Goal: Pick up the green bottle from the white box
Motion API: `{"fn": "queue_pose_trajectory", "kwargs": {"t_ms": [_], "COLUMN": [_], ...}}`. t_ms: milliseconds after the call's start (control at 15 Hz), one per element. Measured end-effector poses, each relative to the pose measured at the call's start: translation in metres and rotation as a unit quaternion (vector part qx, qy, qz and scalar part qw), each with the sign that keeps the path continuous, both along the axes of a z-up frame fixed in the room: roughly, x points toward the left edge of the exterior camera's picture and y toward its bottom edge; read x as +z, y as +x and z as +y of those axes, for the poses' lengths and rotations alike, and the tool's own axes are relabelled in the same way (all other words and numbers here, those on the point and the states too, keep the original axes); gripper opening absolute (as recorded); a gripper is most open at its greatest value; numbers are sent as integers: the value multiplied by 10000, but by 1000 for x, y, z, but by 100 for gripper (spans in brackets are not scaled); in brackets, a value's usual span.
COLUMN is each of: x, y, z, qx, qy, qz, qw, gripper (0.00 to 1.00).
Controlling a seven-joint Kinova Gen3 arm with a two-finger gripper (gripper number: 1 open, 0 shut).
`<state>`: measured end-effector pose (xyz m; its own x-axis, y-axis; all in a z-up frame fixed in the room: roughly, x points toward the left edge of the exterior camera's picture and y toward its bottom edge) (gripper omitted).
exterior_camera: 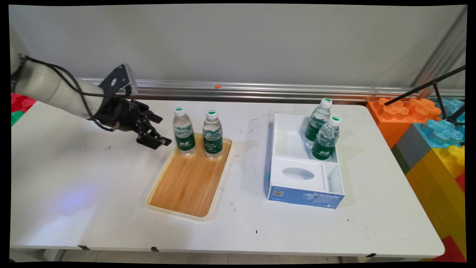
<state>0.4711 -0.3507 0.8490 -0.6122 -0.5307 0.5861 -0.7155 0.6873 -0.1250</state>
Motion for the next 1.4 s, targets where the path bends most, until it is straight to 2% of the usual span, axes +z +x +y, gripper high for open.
{"fn": "queue_pose_trajectory", "kwargs": {"t_ms": [333,533,733,1067,1400], "x": [17,27,40,67,95], "y": [-11,-36,-70,-142,-225], "z": [25,40,44,28,-15], "qx": [197,298,297,-19,-393], "qy": [275,606,813,769,462], "qz": [-220,-336,-425,-491,-416], "qw": [9992,9971,9953,9958,9973], "gripper": [100,100,100,100,100]}}
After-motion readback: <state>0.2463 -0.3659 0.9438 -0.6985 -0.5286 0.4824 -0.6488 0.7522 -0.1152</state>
